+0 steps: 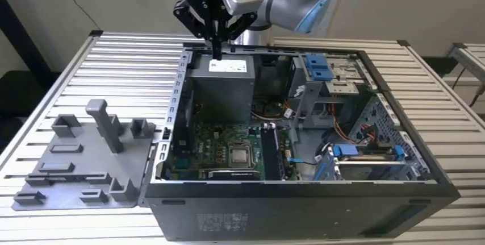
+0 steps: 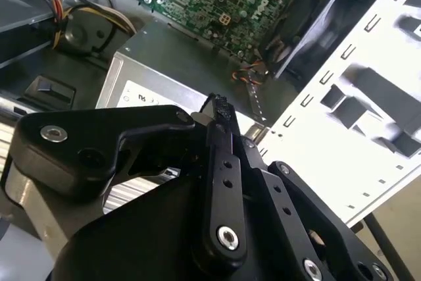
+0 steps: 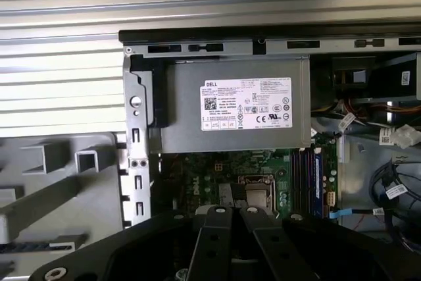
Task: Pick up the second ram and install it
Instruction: 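Reach for the second ram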
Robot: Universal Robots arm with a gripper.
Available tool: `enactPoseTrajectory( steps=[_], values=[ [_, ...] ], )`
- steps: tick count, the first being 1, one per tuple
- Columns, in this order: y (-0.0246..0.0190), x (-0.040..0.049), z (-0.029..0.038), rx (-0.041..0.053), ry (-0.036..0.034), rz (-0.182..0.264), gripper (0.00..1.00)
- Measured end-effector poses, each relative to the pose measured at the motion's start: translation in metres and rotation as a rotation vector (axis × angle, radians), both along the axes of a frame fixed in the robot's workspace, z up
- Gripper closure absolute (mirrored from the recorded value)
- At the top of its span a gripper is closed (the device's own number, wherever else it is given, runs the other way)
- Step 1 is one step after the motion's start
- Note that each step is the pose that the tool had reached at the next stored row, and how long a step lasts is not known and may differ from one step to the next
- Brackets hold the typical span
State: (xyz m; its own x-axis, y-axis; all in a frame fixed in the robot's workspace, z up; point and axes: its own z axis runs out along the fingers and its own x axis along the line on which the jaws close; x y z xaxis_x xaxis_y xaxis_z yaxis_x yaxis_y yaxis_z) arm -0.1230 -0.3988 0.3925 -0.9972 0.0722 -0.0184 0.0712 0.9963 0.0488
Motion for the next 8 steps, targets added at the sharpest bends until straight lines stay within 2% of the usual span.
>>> enactPoseTrajectory(
  steps=[8],
  values=[
    [0.0, -0.0038, 0.0, -0.0001, 0.0003, 0.0, 0.89]
  ],
)
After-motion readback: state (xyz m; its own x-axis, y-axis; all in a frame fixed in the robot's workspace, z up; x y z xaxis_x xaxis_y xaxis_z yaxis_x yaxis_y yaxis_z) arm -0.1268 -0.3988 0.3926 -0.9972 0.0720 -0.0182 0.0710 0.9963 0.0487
